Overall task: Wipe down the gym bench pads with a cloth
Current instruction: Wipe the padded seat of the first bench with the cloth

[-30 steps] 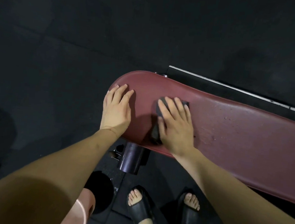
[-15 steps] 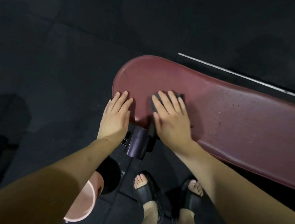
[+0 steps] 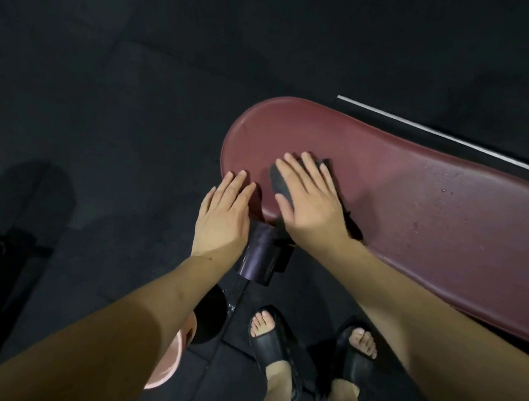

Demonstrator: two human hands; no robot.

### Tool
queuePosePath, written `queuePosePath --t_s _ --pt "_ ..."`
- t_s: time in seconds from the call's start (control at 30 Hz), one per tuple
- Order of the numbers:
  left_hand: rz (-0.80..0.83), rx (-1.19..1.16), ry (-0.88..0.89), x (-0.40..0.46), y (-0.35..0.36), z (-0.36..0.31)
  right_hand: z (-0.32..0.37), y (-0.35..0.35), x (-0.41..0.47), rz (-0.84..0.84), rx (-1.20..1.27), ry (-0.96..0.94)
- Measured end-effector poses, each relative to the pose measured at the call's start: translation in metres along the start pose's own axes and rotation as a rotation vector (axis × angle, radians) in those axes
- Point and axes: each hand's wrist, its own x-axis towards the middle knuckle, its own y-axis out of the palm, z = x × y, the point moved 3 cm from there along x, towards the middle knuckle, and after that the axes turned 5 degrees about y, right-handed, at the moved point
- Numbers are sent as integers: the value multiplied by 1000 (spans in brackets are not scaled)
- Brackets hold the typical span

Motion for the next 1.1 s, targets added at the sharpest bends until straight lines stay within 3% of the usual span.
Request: queuePosePath --t_s 0.13,0.3,0.4,0.53,0.63,0.7,0.8,0.9,1.0,1.1 --pt "3 -4 -7 2 -7 4 -10 -11 19 -8 117 47" --pt "-16 -84 -139 -4 -14 21 24 5 124 -86 118 132" --pt "-36 -111 -197 -8 -21 35 51 18 128 -20 43 -23" --pt "-69 -139 -242 -15 -30 50 59 18 56 153 -1 -364" --pt "-38 -130 -225 -20 -27 55 49 16 77 196 -39 -471" --pt "-34 -126 -219 -20 -24 57 45 19 113 151 -31 -415" --pt "-16 -131 -224 -20 -21 56 51 23 148 33 26 -153" --pt "-7 -145 -255 -24 -26 57 68 26 120 -8 35 -202" --pt "11 -150 -280 -29 -32 56 67 23 58 79 61 -365" --pt "50 -155 -274 -37 -34 48 50 20 26 114 70 -400"
